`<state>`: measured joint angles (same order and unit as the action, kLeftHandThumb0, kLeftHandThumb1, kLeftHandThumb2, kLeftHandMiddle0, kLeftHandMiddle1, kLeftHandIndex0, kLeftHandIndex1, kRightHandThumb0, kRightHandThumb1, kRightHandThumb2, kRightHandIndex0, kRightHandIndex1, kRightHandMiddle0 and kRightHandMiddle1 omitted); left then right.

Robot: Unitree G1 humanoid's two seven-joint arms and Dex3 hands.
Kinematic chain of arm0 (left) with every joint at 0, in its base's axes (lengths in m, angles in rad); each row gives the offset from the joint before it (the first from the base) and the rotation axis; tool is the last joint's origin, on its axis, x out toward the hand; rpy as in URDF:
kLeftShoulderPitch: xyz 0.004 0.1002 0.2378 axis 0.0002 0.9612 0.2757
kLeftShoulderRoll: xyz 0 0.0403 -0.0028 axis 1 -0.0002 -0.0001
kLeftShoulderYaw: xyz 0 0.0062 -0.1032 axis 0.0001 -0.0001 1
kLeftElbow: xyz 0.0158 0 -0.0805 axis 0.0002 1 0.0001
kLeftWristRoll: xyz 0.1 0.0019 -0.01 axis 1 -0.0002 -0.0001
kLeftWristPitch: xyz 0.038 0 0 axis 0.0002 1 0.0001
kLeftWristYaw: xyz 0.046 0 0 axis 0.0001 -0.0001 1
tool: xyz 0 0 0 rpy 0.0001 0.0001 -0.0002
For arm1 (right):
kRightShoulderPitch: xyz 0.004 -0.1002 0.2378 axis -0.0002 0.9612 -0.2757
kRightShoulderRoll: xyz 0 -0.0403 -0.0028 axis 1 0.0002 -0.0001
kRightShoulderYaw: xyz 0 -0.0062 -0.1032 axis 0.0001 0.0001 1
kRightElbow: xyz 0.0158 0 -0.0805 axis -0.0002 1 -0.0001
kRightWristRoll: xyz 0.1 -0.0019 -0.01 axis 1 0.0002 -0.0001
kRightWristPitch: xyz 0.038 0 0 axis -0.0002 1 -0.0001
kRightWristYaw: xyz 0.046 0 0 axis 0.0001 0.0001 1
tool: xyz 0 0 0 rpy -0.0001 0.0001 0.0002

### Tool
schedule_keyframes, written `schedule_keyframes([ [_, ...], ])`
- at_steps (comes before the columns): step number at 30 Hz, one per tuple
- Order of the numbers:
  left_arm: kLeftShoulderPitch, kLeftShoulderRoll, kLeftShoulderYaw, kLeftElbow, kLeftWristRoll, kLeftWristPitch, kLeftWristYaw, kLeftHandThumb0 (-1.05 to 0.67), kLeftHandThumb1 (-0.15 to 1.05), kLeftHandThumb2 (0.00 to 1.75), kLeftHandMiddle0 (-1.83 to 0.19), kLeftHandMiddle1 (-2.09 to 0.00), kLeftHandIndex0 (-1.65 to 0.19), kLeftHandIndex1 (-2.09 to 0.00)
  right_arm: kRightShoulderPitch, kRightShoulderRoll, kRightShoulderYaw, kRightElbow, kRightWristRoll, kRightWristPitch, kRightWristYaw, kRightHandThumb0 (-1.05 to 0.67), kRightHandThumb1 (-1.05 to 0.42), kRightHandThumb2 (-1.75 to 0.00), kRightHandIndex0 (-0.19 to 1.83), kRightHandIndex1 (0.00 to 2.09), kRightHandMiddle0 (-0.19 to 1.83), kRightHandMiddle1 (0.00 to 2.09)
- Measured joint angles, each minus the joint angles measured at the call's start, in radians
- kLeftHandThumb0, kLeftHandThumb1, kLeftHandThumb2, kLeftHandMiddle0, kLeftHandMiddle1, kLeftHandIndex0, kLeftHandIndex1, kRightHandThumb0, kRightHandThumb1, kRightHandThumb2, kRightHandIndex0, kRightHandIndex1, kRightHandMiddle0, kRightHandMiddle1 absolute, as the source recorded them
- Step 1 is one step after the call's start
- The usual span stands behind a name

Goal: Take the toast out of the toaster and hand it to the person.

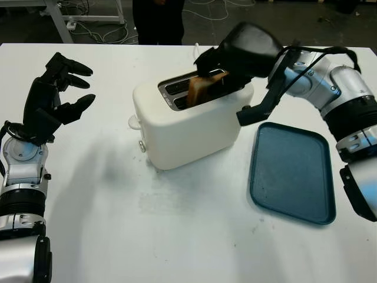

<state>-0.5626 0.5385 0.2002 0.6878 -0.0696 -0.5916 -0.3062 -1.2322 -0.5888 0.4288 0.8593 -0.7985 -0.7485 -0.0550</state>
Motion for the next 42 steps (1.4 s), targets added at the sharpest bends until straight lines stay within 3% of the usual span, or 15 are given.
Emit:
schedule_keyframes([
  [9, 0.0, 0.0, 0.0, 0.014, -0.001, -0.004, -0.002, -1.05, 0.92, 0.24, -0.03, -1.6, -0.1, -1.45, -0.061, -0.005, -0.073, 0.094, 0.062, 0.0, -0.035, -0.55, -0.92, -0.46, 1.02, 1.75, 0.74, 1.74],
  [13, 0.0, 0.0, 0.0, 0.011, -0.001, -0.004, -0.001, -1.05, 0.92, 0.24, -0.02, -1.6, -0.09, -1.45, -0.084, -0.006, -0.13, 0.117, 0.156, 0.021, 0.031, -0.54, -0.92, -0.44, 1.04, 1.75, 0.76, 1.73],
  [18, 0.0, 0.0, 0.0, 0.01, 0.0, -0.004, 0.0, -1.05, 0.92, 0.25, -0.01, -1.61, -0.09, -1.46, -0.107, -0.005, -0.22, 0.162, 0.299, 0.083, 0.136, -0.54, -0.92, -0.44, 0.95, 1.75, 0.68, 1.64],
  [21, 0.0, 0.0, 0.0, 0.009, 0.0, -0.004, 0.001, -1.05, 0.92, 0.25, -0.02, -1.61, -0.08, -1.46, -0.115, -0.006, -0.259, 0.219, 0.353, 0.125, 0.162, -0.49, -0.92, -0.41, 0.98, 1.75, 0.72, 1.74],
  [25, 0.0, 0.0, 0.0, 0.006, 0.001, -0.004, 0.007, -1.05, 0.92, 0.25, -0.02, -1.62, -0.08, -1.47, -0.122, -0.011, -0.285, 0.302, 0.379, 0.191, 0.164, -0.47, -0.92, -0.38, 0.99, 1.75, 0.78, 1.74],
  [29, 0.0, 0.0, 0.0, 0.006, 0.001, -0.004, 0.007, -1.05, 0.92, 0.25, -0.02, -1.62, -0.08, -1.47, -0.122, -0.013, -0.309, 0.357, 0.391, 0.252, 0.13, -0.38, -0.92, -0.37, 0.8, 1.75, 0.65, 1.72],
  [32, 0.0, 0.0, 0.0, 0.006, 0.001, -0.004, 0.006, -1.05, 0.92, 0.25, -0.02, -1.61, -0.08, -1.47, -0.107, -0.013, -0.321, 0.372, 0.394, 0.302, 0.089, -0.38, -0.92, -0.37, 0.82, 1.75, 0.64, 1.74],
  [33, 0.0, 0.0, 0.0, 0.006, 0.001, -0.004, 0.006, -1.05, 0.92, 0.25, -0.02, -1.61, -0.08, -1.47, -0.097, -0.012, -0.324, 0.377, 0.397, 0.322, 0.082, -0.37, -0.92, -0.37, 0.76, 1.71, 0.62, 1.66],
  [34, 0.0, 0.0, 0.0, 0.006, 0.001, -0.004, 0.006, -1.05, 0.92, 0.25, -0.02, -1.61, -0.09, -1.48, -0.083, -0.01, -0.335, 0.384, 0.409, 0.34, 0.081, -0.32, -0.92, -0.37, 0.75, 1.48, 0.64, 1.4],
  [35, 0.0, 0.0, 0.0, 0.005, 0.001, -0.002, 0.006, -1.05, 0.92, 0.25, -0.02, -1.62, -0.08, -1.48, -0.067, -0.008, -0.343, 0.39, 0.422, 0.351, 0.078, -0.3, -0.92, -0.37, 0.76, 1.39, 0.7, 1.23],
  [36, 0.0, 0.0, 0.0, 0.003, 0.001, -0.001, 0.006, -1.05, 0.92, 0.25, -0.02, -1.62, -0.08, -1.48, -0.051, -0.004, -0.346, 0.395, 0.426, 0.367, 0.065, -0.3, -0.92, -0.38, 0.75, 1.37, 0.74, 1.02],
  [37, 0.0, 0.0, 0.0, 0.001, 0.001, -0.001, 0.006, -1.05, 0.92, 0.25, -0.02, -1.62, -0.08, -1.48, -0.037, 0.0, -0.345, 0.402, 0.426, 0.386, 0.051, -0.3, -0.92, -0.38, 0.72, 1.5, 0.76, 0.98],
  [38, 0.0, 0.0, 0.0, 0.0, 0.001, -0.001, 0.006, -1.05, 0.92, 0.24, -0.02, -1.62, -0.08, -1.48, -0.021, 0.004, -0.342, 0.406, 0.425, 0.4, 0.035, -0.29, -0.92, -0.38, 0.73, 1.62, 0.73, 1.11],
  [40, 0.0, 0.0, 0.0, 0.001, 0.001, -0.001, 0.006, -1.05, 0.92, 0.24, -0.02, -1.62, -0.08, -1.48, 0.011, 0.01, -0.341, 0.415, 0.426, 0.406, 0.019, -0.28, -0.92, -0.38, 0.8, 1.72, 0.58, 1.59],
  [42, 0.0, 0.0, 0.0, 0.002, 0.001, -0.001, 0.006, -1.05, 0.92, 0.25, -0.02, -1.61, -0.08, -1.47, 0.034, 0.022, -0.346, 0.419, 0.433, 0.412, 0.012, -0.23, -0.92, -0.39, 0.83, 1.74, 0.55, 1.71],
])
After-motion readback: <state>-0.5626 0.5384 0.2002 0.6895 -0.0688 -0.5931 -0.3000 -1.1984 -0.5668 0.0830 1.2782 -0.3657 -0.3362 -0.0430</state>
